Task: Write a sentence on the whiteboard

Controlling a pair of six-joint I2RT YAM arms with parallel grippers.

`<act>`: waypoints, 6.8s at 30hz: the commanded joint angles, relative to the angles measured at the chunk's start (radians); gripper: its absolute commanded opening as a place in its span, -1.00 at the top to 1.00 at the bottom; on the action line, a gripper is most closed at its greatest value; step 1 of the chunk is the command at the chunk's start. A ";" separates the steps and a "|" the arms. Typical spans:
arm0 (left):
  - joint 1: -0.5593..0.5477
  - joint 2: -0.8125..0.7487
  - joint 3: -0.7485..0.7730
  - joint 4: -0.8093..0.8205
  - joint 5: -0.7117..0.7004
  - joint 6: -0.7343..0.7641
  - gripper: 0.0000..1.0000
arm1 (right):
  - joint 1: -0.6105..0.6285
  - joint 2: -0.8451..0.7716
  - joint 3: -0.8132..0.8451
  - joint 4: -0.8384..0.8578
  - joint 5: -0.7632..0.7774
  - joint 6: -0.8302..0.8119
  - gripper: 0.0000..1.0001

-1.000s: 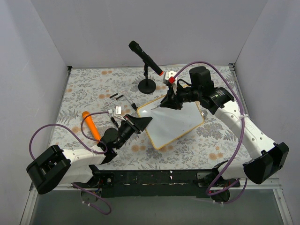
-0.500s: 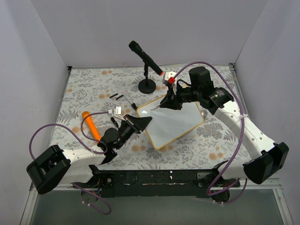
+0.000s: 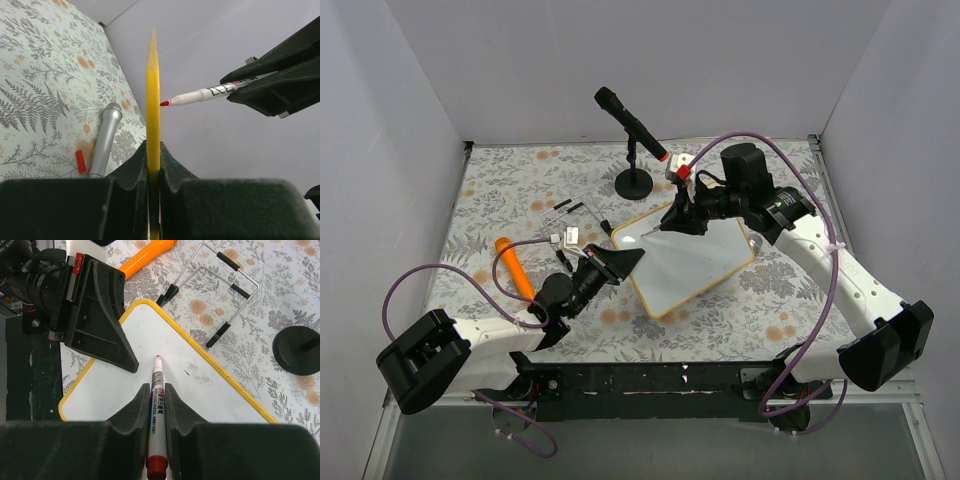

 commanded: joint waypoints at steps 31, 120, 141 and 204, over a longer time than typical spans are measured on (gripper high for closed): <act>-0.004 -0.065 0.032 0.105 -0.031 -0.015 1.00 | -0.006 -0.002 -0.010 0.050 0.085 0.018 0.97; 0.054 -0.193 -0.105 0.171 0.096 0.039 1.00 | -0.135 -0.084 0.021 -0.134 -0.264 -0.217 0.97; 0.054 -0.127 -0.045 0.170 0.111 -0.001 1.00 | -0.051 -0.028 0.064 -0.127 -0.115 -0.232 0.97; 0.054 -0.100 -0.045 0.199 0.122 -0.010 1.00 | -0.015 0.008 0.027 -0.096 -0.038 -0.140 0.97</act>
